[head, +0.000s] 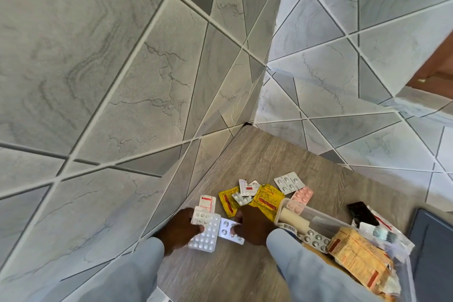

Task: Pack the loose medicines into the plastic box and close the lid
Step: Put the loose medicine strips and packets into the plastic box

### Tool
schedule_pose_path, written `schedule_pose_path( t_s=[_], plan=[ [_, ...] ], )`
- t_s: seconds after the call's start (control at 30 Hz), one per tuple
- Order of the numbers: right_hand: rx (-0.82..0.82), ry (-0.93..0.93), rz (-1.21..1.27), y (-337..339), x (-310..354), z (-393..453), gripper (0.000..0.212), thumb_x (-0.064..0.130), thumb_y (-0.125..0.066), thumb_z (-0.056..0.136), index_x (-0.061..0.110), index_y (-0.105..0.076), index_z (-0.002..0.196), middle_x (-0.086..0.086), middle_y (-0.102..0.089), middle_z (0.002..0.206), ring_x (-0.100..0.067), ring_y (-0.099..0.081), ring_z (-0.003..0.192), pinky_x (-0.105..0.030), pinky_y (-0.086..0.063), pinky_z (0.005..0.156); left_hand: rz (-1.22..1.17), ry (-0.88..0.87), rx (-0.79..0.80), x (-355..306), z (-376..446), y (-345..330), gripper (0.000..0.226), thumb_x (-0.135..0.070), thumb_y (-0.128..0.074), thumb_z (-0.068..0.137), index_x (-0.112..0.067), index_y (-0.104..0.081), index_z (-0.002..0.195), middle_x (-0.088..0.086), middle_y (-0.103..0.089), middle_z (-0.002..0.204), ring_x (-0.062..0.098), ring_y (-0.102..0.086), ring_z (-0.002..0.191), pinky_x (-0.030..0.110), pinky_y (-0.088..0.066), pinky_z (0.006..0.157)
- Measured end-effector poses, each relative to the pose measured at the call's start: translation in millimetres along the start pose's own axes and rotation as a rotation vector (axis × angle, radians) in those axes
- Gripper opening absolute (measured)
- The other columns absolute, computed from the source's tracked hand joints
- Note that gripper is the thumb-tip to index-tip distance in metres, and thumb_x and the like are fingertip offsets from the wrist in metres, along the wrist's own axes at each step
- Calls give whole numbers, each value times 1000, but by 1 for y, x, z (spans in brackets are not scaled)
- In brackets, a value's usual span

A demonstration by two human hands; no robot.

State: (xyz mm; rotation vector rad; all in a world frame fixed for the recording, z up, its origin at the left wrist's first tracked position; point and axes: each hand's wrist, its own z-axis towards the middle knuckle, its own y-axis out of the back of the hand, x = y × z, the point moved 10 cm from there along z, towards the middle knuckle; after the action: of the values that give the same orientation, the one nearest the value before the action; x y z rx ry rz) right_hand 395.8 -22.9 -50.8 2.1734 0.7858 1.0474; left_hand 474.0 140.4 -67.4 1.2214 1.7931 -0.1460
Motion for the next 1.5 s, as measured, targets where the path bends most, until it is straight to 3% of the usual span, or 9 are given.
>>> schedule_pose_path(
  t_s=[0.07,0.2,0.43,0.53,0.77,0.93,1.13,1.2,1.5],
  plan=[
    [-81,19,92,20,-1,-10,23,26,-70,77,27,-51,63,-5,-61,89,-21,-57,88,-26,-41,63,-86,-49,-5,-17,-3,4,29,-11,-62,88,-23,-57,114,-3,-66,113,14,-63,100,25,-51,76],
    [-235,14,237,62,-22,-45,20,21,-67,78,22,-52,66,7,-52,66,-10,-49,63,-15,-31,49,-145,-168,30,-60,-6,-5,31,-20,-66,71,-25,-66,102,-3,-74,100,15,-68,97,35,-53,84],
    [-479,-146,319,121,-141,-141,9,27,-60,89,20,-63,84,3,-61,83,-10,-54,72,-20,-37,61,-13,-351,195,-148,3,-90,34,-18,-64,67,-23,-65,101,-7,-74,96,6,-67,91,24,-51,79],
    [-562,-274,305,130,-204,-189,15,21,-61,90,27,-60,77,4,-61,84,-14,-57,80,-26,-41,71,97,-403,243,-182,2,-139,40,-25,-61,64,-20,-60,104,-2,-68,102,14,-63,95,36,-51,89],
    [-591,-508,284,110,-305,-251,32,15,-61,86,33,-53,61,8,-62,74,-16,-64,81,-25,-46,67,665,-550,372,-231,-20,-257,52,-15,-50,92,-13,-34,141,5,-41,145,20,-39,133,22,-27,104],
    [-653,-574,262,112,-322,-272,25,11,-48,90,27,-54,71,1,-61,76,-21,-61,73,-27,-42,61,1007,-629,398,-235,-27,-303,53,-21,-45,94,-20,-28,144,5,-34,151,22,-32,138,33,-26,113],
    [-650,-547,310,109,-321,-271,23,15,-47,91,27,-56,73,4,-60,76,-13,-58,69,-24,-45,59,1352,-697,371,-228,-30,-319,42,-20,-50,88,-20,-42,130,9,-50,135,30,-47,124,42,-40,102],
    [-618,-520,318,105,-315,-263,22,18,-47,93,28,-55,76,7,-59,77,-7,-56,69,-19,-44,58,1411,-688,366,-222,-28,-317,39,-18,-49,89,-19,-43,127,9,-51,133,31,-47,123,44,-38,101],
    [-589,-493,331,89,-308,-244,19,18,-44,95,26,-61,94,-4,-68,100,-17,-64,85,-36,-58,76,1439,-735,304,-211,-36,-312,47,-13,-52,85,-18,-39,131,11,-48,132,33,-43,121,47,-33,102]
  ],
)
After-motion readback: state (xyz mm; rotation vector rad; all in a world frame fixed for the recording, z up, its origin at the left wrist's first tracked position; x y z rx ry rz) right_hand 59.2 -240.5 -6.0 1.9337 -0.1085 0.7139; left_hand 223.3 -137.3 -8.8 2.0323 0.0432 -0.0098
